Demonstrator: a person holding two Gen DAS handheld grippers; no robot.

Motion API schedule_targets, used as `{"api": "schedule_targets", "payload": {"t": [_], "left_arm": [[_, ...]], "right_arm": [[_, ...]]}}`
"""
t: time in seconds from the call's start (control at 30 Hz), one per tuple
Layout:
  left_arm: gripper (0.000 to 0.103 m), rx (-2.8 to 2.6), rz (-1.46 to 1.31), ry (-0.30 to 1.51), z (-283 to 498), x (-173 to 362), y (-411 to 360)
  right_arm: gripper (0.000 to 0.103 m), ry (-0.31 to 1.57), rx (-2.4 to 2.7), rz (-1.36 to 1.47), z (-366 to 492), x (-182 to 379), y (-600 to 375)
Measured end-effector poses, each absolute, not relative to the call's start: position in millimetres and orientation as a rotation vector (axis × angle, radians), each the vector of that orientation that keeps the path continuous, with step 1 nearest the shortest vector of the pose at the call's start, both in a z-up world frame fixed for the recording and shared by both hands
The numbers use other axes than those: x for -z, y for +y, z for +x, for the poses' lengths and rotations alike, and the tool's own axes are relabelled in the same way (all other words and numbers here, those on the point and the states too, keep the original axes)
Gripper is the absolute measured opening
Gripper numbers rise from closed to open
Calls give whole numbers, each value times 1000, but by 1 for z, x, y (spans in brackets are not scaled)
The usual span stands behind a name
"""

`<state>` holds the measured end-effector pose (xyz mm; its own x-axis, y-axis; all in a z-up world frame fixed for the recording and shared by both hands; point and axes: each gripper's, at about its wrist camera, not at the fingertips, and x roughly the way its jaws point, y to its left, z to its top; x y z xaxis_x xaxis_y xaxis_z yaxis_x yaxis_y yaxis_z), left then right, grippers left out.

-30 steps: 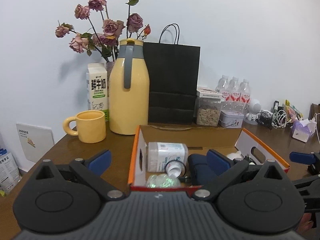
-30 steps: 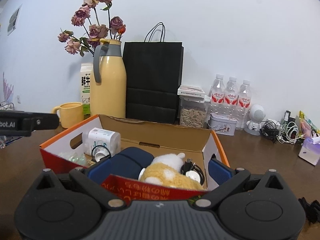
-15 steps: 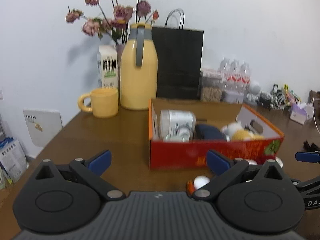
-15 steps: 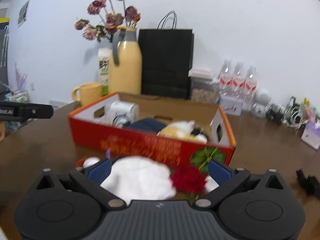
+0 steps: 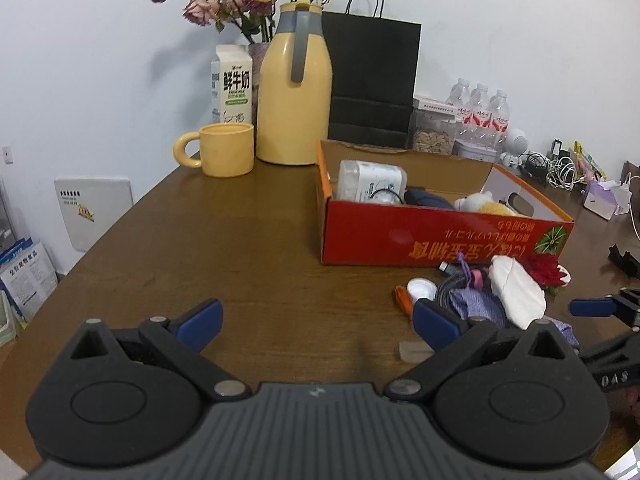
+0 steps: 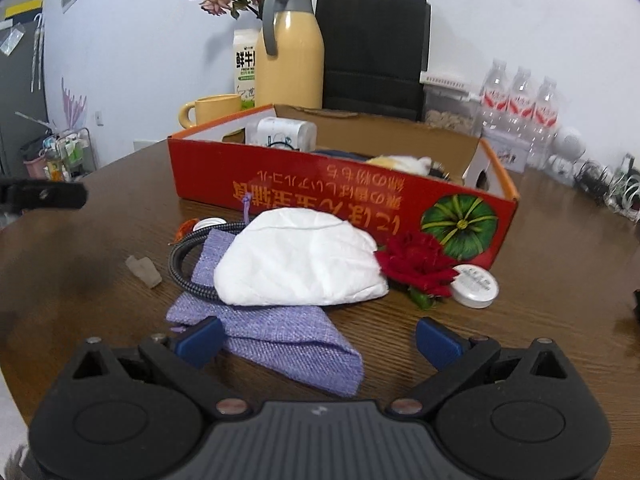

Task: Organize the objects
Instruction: 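Withdraw both tools from the box toward the lavender pouch, then grasp the lavender cloth pouch with the right tool and lift it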

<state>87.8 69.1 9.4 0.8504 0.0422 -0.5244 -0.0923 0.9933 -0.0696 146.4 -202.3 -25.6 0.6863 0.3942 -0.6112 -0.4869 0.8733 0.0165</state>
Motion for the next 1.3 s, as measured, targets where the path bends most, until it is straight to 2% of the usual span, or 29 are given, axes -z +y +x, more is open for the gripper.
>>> {"api": "schedule_targets", "payload": {"t": [0.07,0.13,0.2,0.27,0.3,0.37,0.47,0.63,0.87,1.3], "left_arm": [[103,-76,-98,555,86,-8,70],[103,-80,-103,561,84,-6,72],[103,-86,-108,563,84,-5,73],[103,-87,-114,565,83,-4,73],[103,-88,-117,565,82,-3,72],[103,-85,-120,569,82,-2,71],[103,-79,-118,578,82,1,69],[103,-61,-117,593,85,6,64],[103,-16,-91,620,91,15,45],[103,6,-9,656,111,29,16]], "right_arm": [[91,663,-526,-120,150,28,-201],[88,656,-545,-121,148,29,-199],[74,649,-564,-126,146,27,-198],[40,642,-577,-138,143,25,-196],[37,641,-572,-143,142,24,-195],[23,629,-560,-148,140,23,-196],[8,614,-545,-141,136,21,-199],[3,552,-540,-116,123,4,-208],[3,439,-533,-72,109,-34,-222],[3,285,-516,5,96,-70,-235]]}}
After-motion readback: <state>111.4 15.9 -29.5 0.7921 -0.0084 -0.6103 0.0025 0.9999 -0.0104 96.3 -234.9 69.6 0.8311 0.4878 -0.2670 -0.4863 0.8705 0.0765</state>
